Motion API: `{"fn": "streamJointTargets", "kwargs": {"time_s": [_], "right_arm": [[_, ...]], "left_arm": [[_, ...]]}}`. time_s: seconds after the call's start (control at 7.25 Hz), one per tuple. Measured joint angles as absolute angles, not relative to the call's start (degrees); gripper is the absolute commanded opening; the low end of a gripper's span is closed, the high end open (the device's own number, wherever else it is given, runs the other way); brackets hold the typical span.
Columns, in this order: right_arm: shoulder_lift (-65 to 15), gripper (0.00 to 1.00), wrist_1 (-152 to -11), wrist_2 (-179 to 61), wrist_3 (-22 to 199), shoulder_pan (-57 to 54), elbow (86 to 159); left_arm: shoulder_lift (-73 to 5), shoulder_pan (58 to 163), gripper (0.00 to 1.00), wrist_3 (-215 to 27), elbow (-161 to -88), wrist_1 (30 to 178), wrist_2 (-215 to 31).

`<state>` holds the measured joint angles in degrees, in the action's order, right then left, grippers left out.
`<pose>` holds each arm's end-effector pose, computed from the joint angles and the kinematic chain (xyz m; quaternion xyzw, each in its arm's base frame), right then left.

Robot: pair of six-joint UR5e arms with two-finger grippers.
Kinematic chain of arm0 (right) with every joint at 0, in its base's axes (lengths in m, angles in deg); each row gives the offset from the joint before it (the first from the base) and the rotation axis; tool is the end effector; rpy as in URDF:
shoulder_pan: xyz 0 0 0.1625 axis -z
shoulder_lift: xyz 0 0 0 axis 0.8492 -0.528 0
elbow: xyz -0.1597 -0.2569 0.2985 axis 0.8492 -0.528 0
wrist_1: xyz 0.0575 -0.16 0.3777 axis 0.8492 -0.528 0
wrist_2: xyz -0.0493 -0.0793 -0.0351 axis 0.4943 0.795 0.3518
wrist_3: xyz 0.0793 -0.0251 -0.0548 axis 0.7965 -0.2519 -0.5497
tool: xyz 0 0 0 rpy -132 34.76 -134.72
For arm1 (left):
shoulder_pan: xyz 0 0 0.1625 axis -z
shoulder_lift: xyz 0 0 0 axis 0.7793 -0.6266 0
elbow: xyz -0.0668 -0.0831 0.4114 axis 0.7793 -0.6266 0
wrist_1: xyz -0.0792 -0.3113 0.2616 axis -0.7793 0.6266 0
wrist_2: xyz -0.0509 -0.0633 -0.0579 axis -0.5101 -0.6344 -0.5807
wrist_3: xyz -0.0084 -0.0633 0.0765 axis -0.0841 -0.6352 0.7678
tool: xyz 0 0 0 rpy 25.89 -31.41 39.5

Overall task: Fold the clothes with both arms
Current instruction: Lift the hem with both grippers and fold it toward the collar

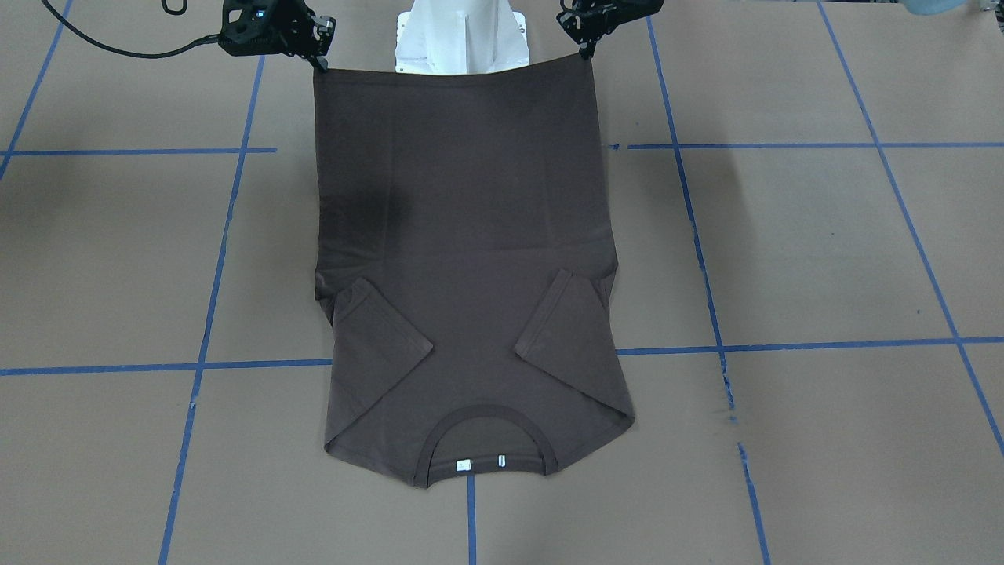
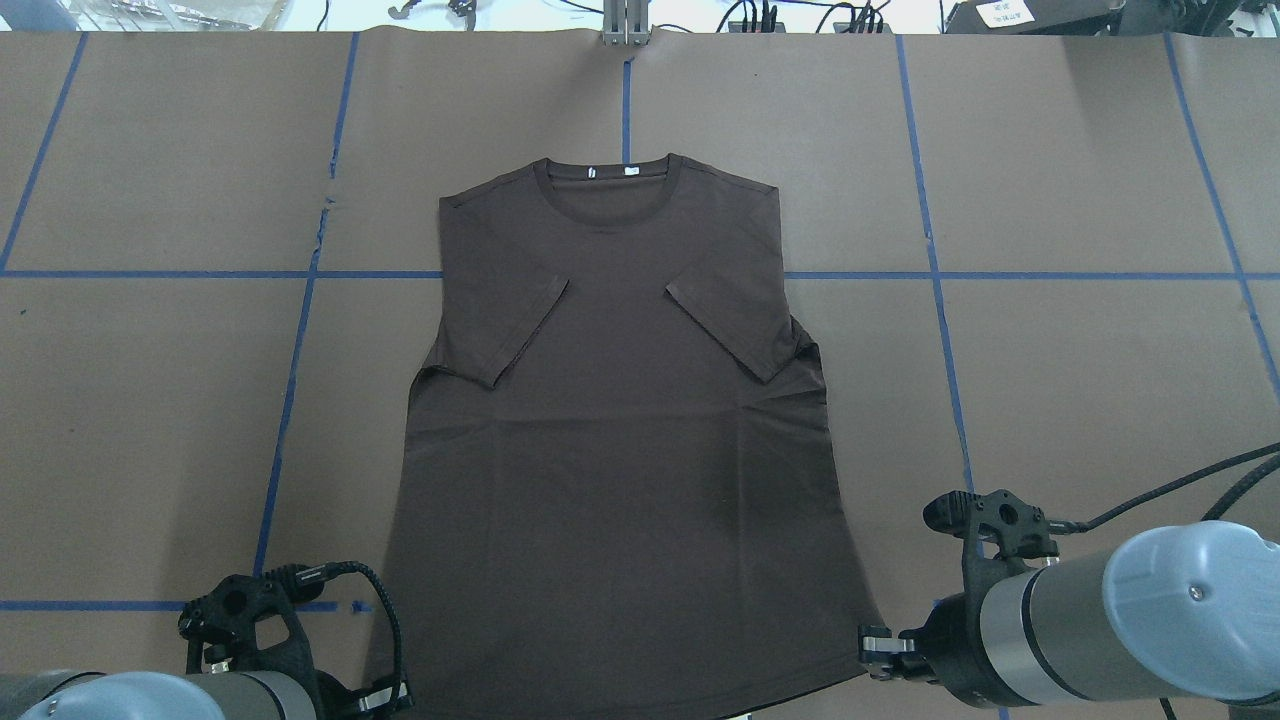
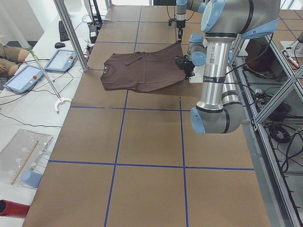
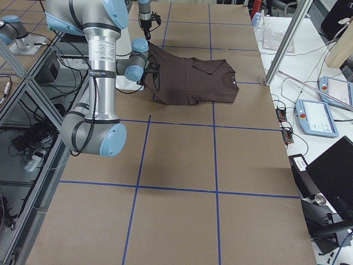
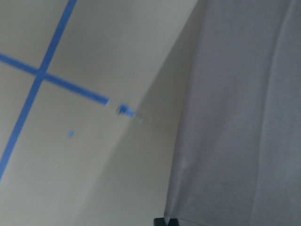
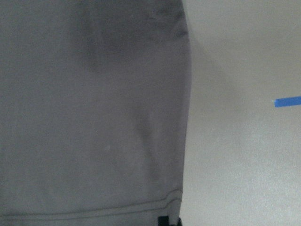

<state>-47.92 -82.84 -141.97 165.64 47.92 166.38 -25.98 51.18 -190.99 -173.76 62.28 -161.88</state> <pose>-0.3729 -0.1748 0.2846 -0.0965 -0.4727 0.0412 0.8750 0.4120 -0.1310 0.2302 -0.0841 0.3860 -0.1673 0.9033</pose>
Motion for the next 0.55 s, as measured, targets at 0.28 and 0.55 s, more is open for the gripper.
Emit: {"fn": "streamJointTargets", "kwargs": {"time_s": [0.28, 0.55], "right_arm": [[-46.5, 0.0, -82.8, -141.3, 165.3, 45.3, 166.5], [-42.5, 0.0, -82.8, -141.5, 162.4, 36.5, 164.5]], "left_arm": [[-26.9, 53.2, 0.0, -189.4, -175.0, 62.0, -162.1], [-30.2, 62.3, 0.0, -183.8, -174.1, 61.8, -163.8]]}}
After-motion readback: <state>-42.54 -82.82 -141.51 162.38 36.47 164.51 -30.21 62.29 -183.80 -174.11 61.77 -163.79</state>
